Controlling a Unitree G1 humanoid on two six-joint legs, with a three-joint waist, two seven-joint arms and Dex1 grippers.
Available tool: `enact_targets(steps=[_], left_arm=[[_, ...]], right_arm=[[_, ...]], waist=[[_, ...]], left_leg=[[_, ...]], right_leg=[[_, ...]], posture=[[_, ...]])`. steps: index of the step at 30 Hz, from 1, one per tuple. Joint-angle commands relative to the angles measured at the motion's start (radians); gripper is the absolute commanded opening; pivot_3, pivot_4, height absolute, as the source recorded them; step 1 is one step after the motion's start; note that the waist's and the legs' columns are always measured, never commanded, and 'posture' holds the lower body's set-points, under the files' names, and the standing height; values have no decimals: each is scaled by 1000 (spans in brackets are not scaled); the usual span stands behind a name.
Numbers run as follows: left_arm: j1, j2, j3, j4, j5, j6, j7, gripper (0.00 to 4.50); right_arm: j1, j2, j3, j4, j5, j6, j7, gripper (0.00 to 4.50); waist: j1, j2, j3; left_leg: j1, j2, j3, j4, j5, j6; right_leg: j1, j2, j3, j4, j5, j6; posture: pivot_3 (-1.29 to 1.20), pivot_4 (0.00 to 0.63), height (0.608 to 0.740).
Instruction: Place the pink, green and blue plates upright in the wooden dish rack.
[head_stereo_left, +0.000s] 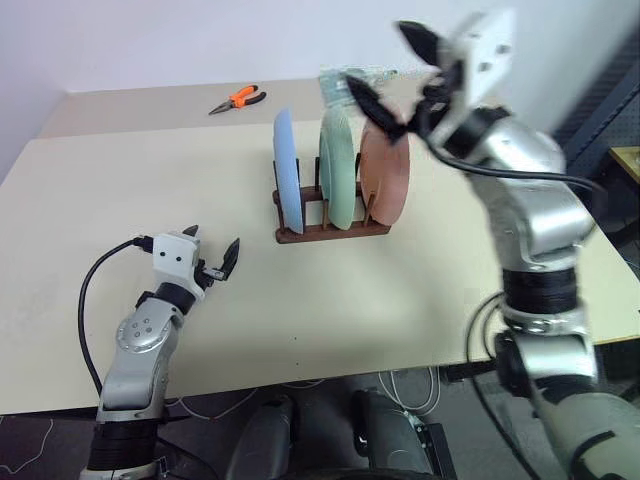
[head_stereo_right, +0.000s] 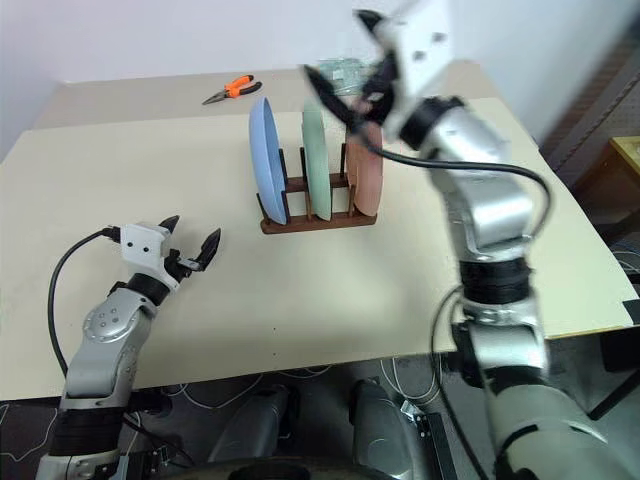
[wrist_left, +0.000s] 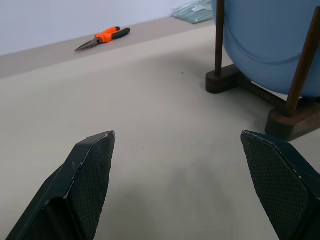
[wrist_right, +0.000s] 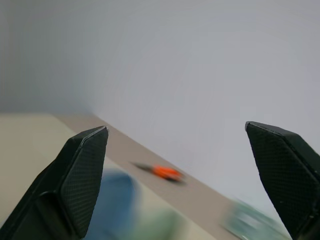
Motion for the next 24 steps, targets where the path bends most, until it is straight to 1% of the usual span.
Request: enact_targets(steps=[1, 3, 5, 7, 9, 11, 16, 20, 24], left_arm=[[-13, 4, -9, 10, 20, -35, -5, 4141], [-22, 1, -27, 23, 34, -41, -8, 4141], [-27, 12, -43, 54, 51, -60, -24, 4141], [-25, 23, -44, 82, 49, -69, -43, 4141], [-22, 29, -42, 87, 45, -69, -54, 4141], [-26, 30, -44, 81, 44, -59, -56, 4141], [-6, 44, -26, 78, 44, -55, -61, 4141], [32, 53, -12, 34, 38, -41, -61, 4141], [54, 52, 1, 14, 39, -33, -46, 4141]], right_arm=[[103, -79, -87, 4, -2, -16, 51, 4462], [183, -115, -121, 25, 8, -32, 86, 4462], [305, -143, -138, 33, 19, -21, 138, 4462], [414, -154, -105, 25, 0, -31, 178, 4462], [453, -143, -85, 21, 1, -35, 193, 4462], [457, -138, -84, 41, 5, -45, 203, 4462], [457, -122, -53, 109, -28, -104, 211, 4462], [453, -108, -38, 138, -37, -133, 219, 4462], [406, -83, -22, 187, -58, -159, 209, 4462]], waist=[[-1, 2, 1], [-12, 3, 2], [-10, 3, 2], [-8, 3, 1], [-13, 4, 2], [-16, 7, 4], [-8, 6, 3], [-7, 6, 3], [-7, 6, 3]], left_leg=[[0, 0, 1, 0, 0, 0], [0, 1, 3, 0, 0, 1], [1, 1, 3, 0, 0, 1], [1, 2, 2, 0, 0, 1], [2, 2, 3, 0, 0, 1], [2, 2, 5, 2, 0, 1], [2, 1, 5, 2, 0, 1], [2, 1, 5, 2, -1, 2], [2, 1, 5, 3, -1, 2]], right_leg=[[0, 0, 1, 0, 0, 0], [-1, -1, 3, 0, 0, 0], [-1, 0, 3, 0, 0, 0], [0, 0, 3, 0, 0, 0], [1, 0, 3, 0, 0, 0], [0, 0, 5, 1, 0, 0], [1, 0, 4, 1, -1, 0], [1, 0, 4, 0, 1, 3], [1, -1, 4, 0, -1, 1]], posture=[[0, 150, 738], [0, 150, 738], [0, 150, 738], [0, 150, 738], [0, 150, 738], [0, 150, 738], [0, 150, 738], [0, 150, 738], [0, 150, 738]])
